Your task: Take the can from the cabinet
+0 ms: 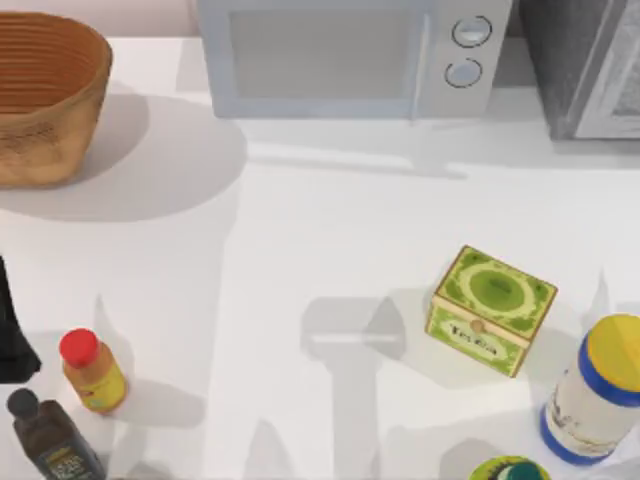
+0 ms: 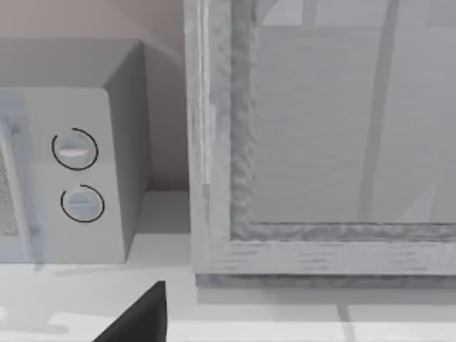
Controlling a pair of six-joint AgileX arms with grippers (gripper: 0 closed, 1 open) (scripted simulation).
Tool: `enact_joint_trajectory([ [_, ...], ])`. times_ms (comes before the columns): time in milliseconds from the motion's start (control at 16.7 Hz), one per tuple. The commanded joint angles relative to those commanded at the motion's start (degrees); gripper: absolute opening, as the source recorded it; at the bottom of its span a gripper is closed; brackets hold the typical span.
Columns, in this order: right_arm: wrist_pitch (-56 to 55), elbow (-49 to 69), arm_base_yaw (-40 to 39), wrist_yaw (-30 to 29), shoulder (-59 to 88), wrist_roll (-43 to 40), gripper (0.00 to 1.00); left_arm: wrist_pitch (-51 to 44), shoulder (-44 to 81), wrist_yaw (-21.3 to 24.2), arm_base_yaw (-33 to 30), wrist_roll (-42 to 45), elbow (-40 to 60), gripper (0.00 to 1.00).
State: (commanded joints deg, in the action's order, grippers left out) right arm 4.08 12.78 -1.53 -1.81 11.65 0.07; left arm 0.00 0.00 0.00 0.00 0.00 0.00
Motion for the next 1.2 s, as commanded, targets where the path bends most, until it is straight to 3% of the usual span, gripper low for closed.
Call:
enact_joint_trajectory([
  [780,15.3,68.9,-7.2,-7.4,50.6,0.7,1.0,0.0,0.0,0.0,0.0,0.0,0.0,1.0],
  [1020,18.7,82.7,-8.6,-8.9,61.0,0.8,1.0,0.0,0.0,0.0,0.0,0.0,0.0,1.0],
  [1200,19.8,86.9,-9.0,-9.4,64.3,0.8,1.0,0.0,0.0,0.0,0.0,0.0,0.0,1.0],
])
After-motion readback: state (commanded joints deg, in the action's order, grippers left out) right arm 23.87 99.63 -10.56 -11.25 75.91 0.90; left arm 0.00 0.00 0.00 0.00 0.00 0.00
